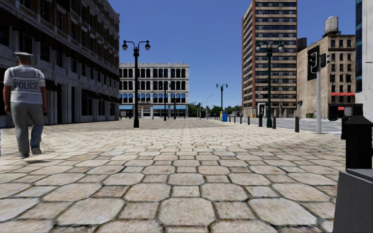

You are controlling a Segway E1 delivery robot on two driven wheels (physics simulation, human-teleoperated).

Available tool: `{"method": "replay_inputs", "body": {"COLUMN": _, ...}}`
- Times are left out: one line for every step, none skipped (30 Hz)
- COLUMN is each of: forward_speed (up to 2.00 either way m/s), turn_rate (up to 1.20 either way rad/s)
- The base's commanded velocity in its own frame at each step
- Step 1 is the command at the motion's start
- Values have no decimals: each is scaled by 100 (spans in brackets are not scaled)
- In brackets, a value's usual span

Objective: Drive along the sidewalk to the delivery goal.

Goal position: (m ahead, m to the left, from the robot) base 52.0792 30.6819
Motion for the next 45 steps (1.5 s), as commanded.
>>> {"method": "replay_inputs", "body": {"forward_speed": 149, "turn_rate": 0}}
{"method": "replay_inputs", "body": {"forward_speed": 149, "turn_rate": 0}}
{"method": "replay_inputs", "body": {"forward_speed": 149, "turn_rate": 0}}
{"method": "replay_inputs", "body": {"forward_speed": 149, "turn_rate": 0}}
{"method": "replay_inputs", "body": {"forward_speed": 151, "turn_rate": 0}}
{"method": "replay_inputs", "body": {"forward_speed": 151, "turn_rate": 0}}
{"method": "replay_inputs", "body": {"forward_speed": 151, "turn_rate": 0}}
{"method": "replay_inputs", "body": {"forward_speed": 151, "turn_rate": 0}}
{"method": "replay_inputs", "body": {"forward_speed": 151, "turn_rate": 0}}
{"method": "replay_inputs", "body": {"forward_speed": 151, "turn_rate": 0}}
{"method": "replay_inputs", "body": {"forward_speed": 151, "turn_rate": 0}}
{"method": "replay_inputs", "body": {"forward_speed": 151, "turn_rate": 0}}
{"method": "replay_inputs", "body": {"forward_speed": 151, "turn_rate": 0}}
{"method": "replay_inputs", "body": {"forward_speed": 151, "turn_rate": 0}}
{"method": "replay_inputs", "body": {"forward_speed": 151, "turn_rate": 0}}
{"method": "replay_inputs", "body": {"forward_speed": 151, "turn_rate": 0}}
{"method": "replay_inputs", "body": {"forward_speed": 151, "turn_rate": 0}}
{"method": "replay_inputs", "body": {"forward_speed": 151, "turn_rate": 0}}
{"method": "replay_inputs", "body": {"forward_speed": 151, "turn_rate": 0}}
{"method": "replay_inputs", "body": {"forward_speed": 152, "turn_rate": 0}}
{"method": "replay_inputs", "body": {"forward_speed": 152, "turn_rate": 0}}
{"method": "replay_inputs", "body": {"forward_speed": 152, "turn_rate": 0}}
{"method": "replay_inputs", "body": {"forward_speed": 152, "turn_rate": 0}}
{"method": "replay_inputs", "body": {"forward_speed": 153, "turn_rate": 0}}
{"method": "replay_inputs", "body": {"forward_speed": 153, "turn_rate": 0}}
{"method": "replay_inputs", "body": {"forward_speed": 153, "turn_rate": 0}}
{"method": "replay_inputs", "body": {"forward_speed": 153, "turn_rate": 0}}
{"method": "replay_inputs", "body": {"forward_speed": 200, "turn_rate": 0}}
{"method": "replay_inputs", "body": {"forward_speed": 200, "turn_rate": 0}}
{"method": "replay_inputs", "body": {"forward_speed": 200, "turn_rate": 0}}
{"method": "replay_inputs", "body": {"forward_speed": 200, "turn_rate": 0}}
{"method": "replay_inputs", "body": {"forward_speed": 200, "turn_rate": 0}}
{"method": "replay_inputs", "body": {"forward_speed": 200, "turn_rate": 0}}
{"method": "replay_inputs", "body": {"forward_speed": 200, "turn_rate": 0}}
{"method": "replay_inputs", "body": {"forward_speed": 200, "turn_rate": 0}}
{"method": "replay_inputs", "body": {"forward_speed": 200, "turn_rate": 0}}
{"method": "replay_inputs", "body": {"forward_speed": 200, "turn_rate": 0}}
{"method": "replay_inputs", "body": {"forward_speed": 200, "turn_rate": 0}}
{"method": "replay_inputs", "body": {"forward_speed": 200, "turn_rate": 0}}
{"method": "replay_inputs", "body": {"forward_speed": 200, "turn_rate": 0}}
{"method": "replay_inputs", "body": {"forward_speed": 200, "turn_rate": 0}}
{"method": "replay_inputs", "body": {"forward_speed": 200, "turn_rate": 0}}
{"method": "replay_inputs", "body": {"forward_speed": 200, "turn_rate": 0}}
{"method": "replay_inputs", "body": {"forward_speed": 200, "turn_rate": 0}}
{"method": "replay_inputs", "body": {"forward_speed": 200, "turn_rate": 0}}
